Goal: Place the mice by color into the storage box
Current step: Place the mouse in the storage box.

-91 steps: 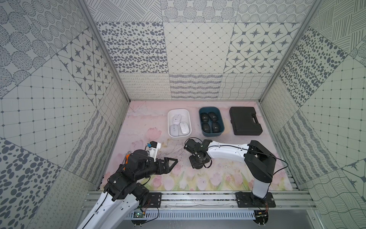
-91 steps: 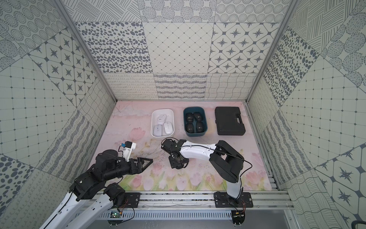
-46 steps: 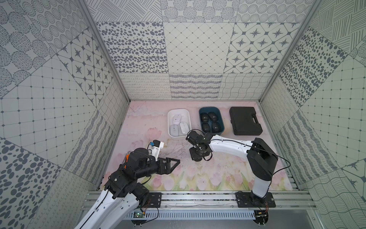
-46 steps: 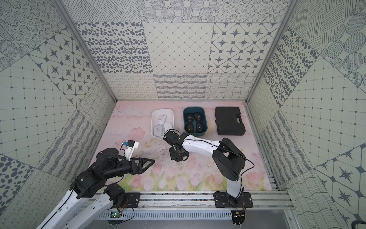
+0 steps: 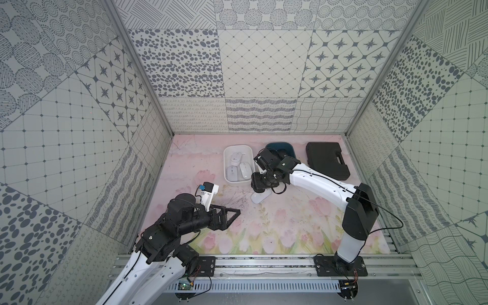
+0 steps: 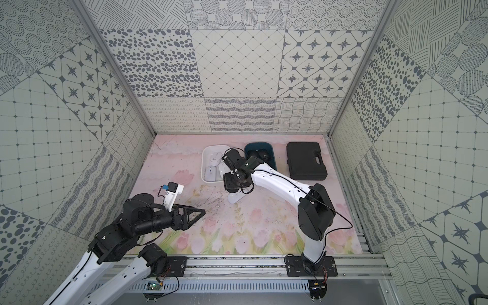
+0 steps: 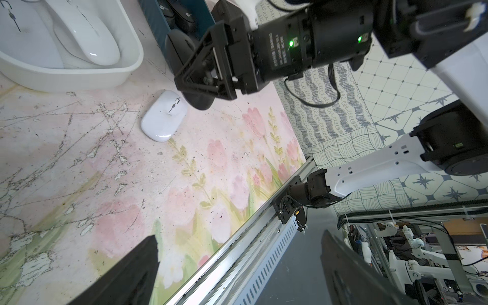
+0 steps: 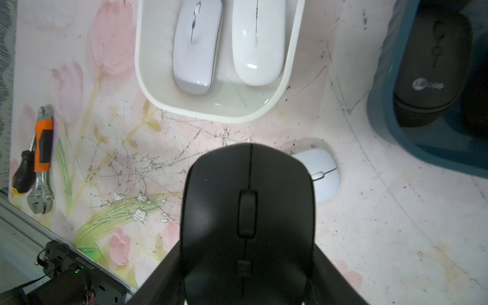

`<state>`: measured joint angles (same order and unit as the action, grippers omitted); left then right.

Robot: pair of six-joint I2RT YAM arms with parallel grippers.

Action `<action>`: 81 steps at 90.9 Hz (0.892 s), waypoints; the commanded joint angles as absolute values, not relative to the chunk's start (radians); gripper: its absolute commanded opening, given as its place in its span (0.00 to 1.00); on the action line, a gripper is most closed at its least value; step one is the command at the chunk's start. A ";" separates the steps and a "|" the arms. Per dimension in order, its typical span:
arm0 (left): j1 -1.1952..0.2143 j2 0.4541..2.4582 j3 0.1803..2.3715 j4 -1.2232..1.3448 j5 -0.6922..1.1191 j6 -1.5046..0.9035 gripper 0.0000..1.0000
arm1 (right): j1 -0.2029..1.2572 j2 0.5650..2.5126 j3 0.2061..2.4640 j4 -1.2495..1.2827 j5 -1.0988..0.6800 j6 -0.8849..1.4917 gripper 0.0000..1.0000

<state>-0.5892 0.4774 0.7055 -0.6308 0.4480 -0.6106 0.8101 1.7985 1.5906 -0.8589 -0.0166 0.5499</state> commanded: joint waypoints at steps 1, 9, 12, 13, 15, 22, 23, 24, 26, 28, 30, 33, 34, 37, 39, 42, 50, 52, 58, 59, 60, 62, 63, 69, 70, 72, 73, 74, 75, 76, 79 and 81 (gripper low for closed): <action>-0.592 0.496 0.715 -0.552 0.460 -0.556 0.99 | 0.763 1.801 1.662 -0.881 -0.022 0.502 0.44; -0.592 0.510 0.714 -0.551 0.461 -0.551 0.99 | 0.716 1.827 1.701 -0.895 -0.019 0.483 0.44; -0.592 0.515 0.714 -0.548 0.463 -0.549 0.99 | 0.699 1.838 1.715 -0.903 -0.012 0.476 0.44; -0.592 0.516 0.713 -0.549 0.463 -0.549 0.99 | 0.694 1.841 1.720 -0.907 -0.009 0.474 0.44; -0.592 0.519 0.713 -0.546 0.463 -0.548 0.99 | 0.684 1.849 1.731 -0.911 -0.005 0.471 0.44; -0.592 0.528 0.710 -0.540 0.460 -0.546 0.99 | 0.640 1.883 1.758 -0.930 0.011 0.455 0.44; -0.592 0.529 0.709 -0.540 0.460 -0.546 0.99 | 0.634 1.886 1.760 -0.930 0.014 0.453 0.45; -0.592 0.532 0.708 -0.538 0.461 -0.545 0.99 | 0.627 1.890 1.761 -0.931 0.018 0.450 0.45; -0.592 0.535 0.707 -0.535 0.462 -0.545 0.99 | 0.616 1.897 1.765 -0.931 0.024 0.446 0.45; -0.591 0.538 0.705 -0.532 0.463 -0.545 0.99 | 0.607 1.906 1.766 -0.932 0.027 0.439 0.45; -0.592 0.543 0.704 -0.530 0.464 -0.545 0.99 | 0.595 1.912 1.769 -0.932 0.030 0.432 0.45; -0.592 0.547 0.701 -0.524 0.464 -0.546 0.99 | 0.574 1.926 1.771 -0.929 0.032 0.425 0.46; -0.592 0.548 0.699 -0.522 0.465 -0.546 0.99 | 0.566 1.931 1.771 -0.924 0.032 0.422 0.46; -0.592 0.552 0.696 -0.517 0.465 -0.547 0.99 | 0.547 1.941 1.770 -0.916 0.031 0.413 0.46; -0.592 0.554 0.693 -0.511 0.467 -0.549 0.99 | 0.531 1.950 1.771 -0.915 0.028 0.410 0.45; -0.592 0.557 0.689 -0.504 0.470 -0.550 0.99 | 0.514 1.964 1.778 -0.914 0.025 0.400 0.45; -0.592 0.570 0.684 -0.495 0.469 -0.551 0.99 | 0.468 2.005 1.801 -0.914 0.032 0.380 0.45; -0.592 0.571 0.682 -0.494 0.469 -0.551 0.99 | 0.460 2.018 1.810 -0.914 0.032 0.373 0.45; -0.592 0.576 0.678 -0.487 0.469 -0.549 0.99 | 0.436 2.059 1.835 -0.922 0.034 0.358 0.45; -0.592 0.577 0.677 -0.487 0.468 -0.549 0.99 | 0.433 2.067 1.840 -0.924 0.034 0.355 0.45; -0.592 0.577 0.677 -0.487 0.468 -0.550 0.99 | 0.429 2.073 1.845 -0.928 0.035 0.351 0.45; -0.592 0.578 0.677 -0.485 0.468 -0.550 0.99 | 0.423 2.086 1.856 -0.933 0.040 0.345 0.44; -0.592 0.578 0.677 -0.486 0.468 -0.549 0.99 | 0.420 2.093 1.859 -0.936 0.043 0.342 0.44; -0.592 0.581 0.675 -0.486 0.467 -0.551 0.99 | 0.403 2.122 1.878 -0.950 0.050 0.328 0.44; -0.592 0.581 0.675 -0.486 0.466 -0.551 0.99 | 0.400 2.126 1.879 -0.951 0.051 0.326 0.44; -0.592 0.581 0.674 -0.486 0.466 -0.552 0.99 | 0.395 2.133 1.881 -0.951 0.052 0.322 0.44; -0.592 0.581 0.673 -0.486 0.466 -0.552 0.99 | 0.392 2.136 1.881 -0.951 0.054 0.320 0.45; -0.592 0.581 0.672 -0.485 0.466 -0.552 0.99 | 0.389 2.140 1.883 -0.953 0.058 0.318 0.45; -0.592 0.581 0.671 -0.486 0.465 -0.552 0.99 | 0.387 2.144 1.885 -0.953 0.059 0.315 0.45; -0.592 0.581 0.670 -0.486 0.465 -0.552 0.99 | 0.385 2.146 1.887 -0.956 0.059 0.312 0.45; -0.592 0.581 0.668 -0.485 0.465 -0.554 0.99 | 0.380 2.157 1.893 -0.962 0.061 0.306 0.45; -0.592 0.581 0.666 -0.484 0.465 -0.555 0.99 | 0.376 2.164 1.898 -0.969 0.062 0.302 0.45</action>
<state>-0.5892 0.5785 0.6735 -0.5411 0.4488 -0.5735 0.3870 2.1391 1.8568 -0.9470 0.0395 0.3496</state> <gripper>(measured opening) 0.991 0.639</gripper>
